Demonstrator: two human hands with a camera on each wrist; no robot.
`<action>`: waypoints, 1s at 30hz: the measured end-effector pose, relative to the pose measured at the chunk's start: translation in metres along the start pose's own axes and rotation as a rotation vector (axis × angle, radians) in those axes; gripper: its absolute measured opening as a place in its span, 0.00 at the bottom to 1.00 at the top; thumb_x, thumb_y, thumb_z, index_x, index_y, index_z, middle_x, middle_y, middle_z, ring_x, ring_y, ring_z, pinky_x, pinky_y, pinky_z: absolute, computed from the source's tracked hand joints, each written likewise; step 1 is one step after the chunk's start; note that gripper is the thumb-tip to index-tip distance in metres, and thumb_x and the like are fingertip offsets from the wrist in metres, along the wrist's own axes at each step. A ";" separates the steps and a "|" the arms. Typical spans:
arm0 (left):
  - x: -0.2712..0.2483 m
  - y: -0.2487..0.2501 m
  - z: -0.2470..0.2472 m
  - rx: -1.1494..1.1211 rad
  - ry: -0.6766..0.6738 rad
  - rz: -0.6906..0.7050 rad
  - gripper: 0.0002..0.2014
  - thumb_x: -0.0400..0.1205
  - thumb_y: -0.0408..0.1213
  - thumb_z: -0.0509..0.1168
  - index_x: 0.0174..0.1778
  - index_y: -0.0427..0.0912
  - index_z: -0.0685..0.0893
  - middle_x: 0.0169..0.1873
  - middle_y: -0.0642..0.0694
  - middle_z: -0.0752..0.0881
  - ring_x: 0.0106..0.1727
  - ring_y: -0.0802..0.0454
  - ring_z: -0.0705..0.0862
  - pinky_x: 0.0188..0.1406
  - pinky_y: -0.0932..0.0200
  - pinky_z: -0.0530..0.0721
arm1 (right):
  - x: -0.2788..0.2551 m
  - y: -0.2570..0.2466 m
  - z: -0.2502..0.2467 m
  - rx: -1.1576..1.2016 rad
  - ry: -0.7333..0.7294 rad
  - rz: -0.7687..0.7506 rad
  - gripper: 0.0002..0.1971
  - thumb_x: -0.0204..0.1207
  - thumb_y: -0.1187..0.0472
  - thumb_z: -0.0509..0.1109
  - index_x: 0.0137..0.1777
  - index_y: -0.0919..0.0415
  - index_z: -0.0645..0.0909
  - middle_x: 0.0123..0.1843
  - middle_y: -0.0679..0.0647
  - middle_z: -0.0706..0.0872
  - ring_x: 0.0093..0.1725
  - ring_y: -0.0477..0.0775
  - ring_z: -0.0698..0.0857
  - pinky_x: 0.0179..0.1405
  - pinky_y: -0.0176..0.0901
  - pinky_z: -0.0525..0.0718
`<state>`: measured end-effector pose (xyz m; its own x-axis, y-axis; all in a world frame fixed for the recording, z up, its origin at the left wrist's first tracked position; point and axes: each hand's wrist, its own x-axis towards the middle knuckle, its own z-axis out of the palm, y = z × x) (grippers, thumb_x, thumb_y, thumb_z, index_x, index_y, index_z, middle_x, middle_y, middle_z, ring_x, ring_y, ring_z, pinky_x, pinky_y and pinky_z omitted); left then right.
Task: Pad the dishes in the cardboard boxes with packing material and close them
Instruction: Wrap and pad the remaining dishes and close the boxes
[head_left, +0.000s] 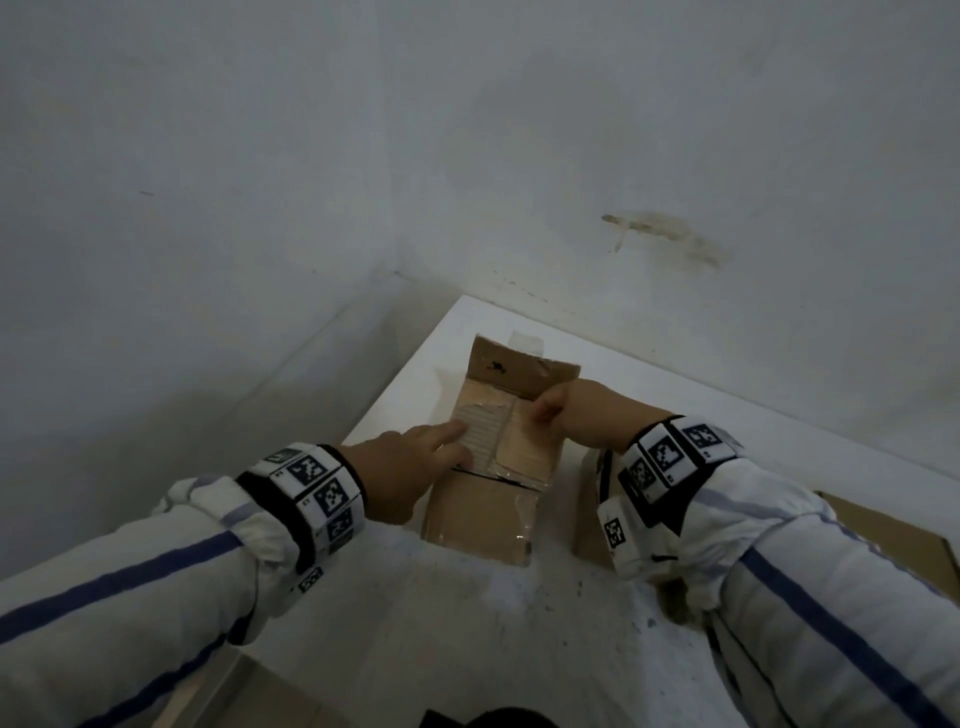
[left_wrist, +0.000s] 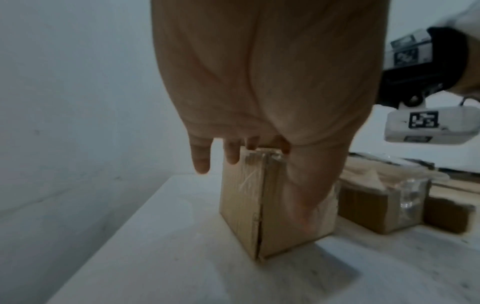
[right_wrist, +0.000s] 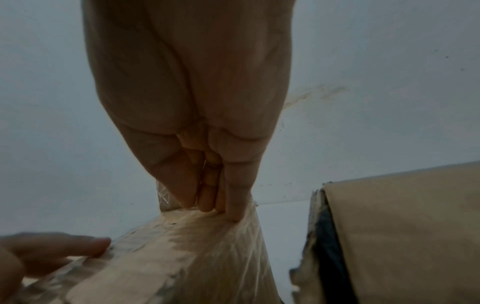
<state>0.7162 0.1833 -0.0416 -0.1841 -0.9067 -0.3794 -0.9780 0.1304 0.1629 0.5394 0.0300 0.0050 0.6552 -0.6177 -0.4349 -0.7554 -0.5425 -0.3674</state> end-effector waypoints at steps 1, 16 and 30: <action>0.000 0.001 0.001 0.016 0.034 0.009 0.37 0.73 0.39 0.75 0.75 0.50 0.64 0.83 0.44 0.48 0.80 0.43 0.61 0.72 0.50 0.71 | 0.000 0.000 0.000 -0.007 -0.002 -0.001 0.19 0.75 0.71 0.64 0.65 0.57 0.82 0.67 0.52 0.82 0.68 0.52 0.77 0.68 0.41 0.75; 0.038 0.004 -0.017 -0.529 0.220 -0.417 0.19 0.80 0.49 0.67 0.56 0.36 0.79 0.61 0.41 0.73 0.59 0.43 0.78 0.57 0.55 0.75 | 0.003 0.002 -0.030 0.150 0.334 -0.023 0.09 0.74 0.63 0.69 0.51 0.65 0.84 0.46 0.55 0.84 0.45 0.56 0.83 0.42 0.42 0.83; 0.051 -0.003 -0.019 -0.761 0.171 -0.463 0.36 0.79 0.39 0.70 0.79 0.48 0.57 0.37 0.50 0.78 0.35 0.52 0.79 0.28 0.60 0.83 | 0.018 -0.017 0.005 -0.102 0.403 -0.292 0.08 0.74 0.60 0.69 0.48 0.62 0.88 0.58 0.53 0.86 0.59 0.52 0.82 0.55 0.34 0.71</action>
<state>0.7116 0.1295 -0.0439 0.2879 -0.8577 -0.4260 -0.6102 -0.5072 0.6086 0.5640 0.0310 -0.0004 0.8052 -0.5921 0.0332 -0.5490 -0.7655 -0.3356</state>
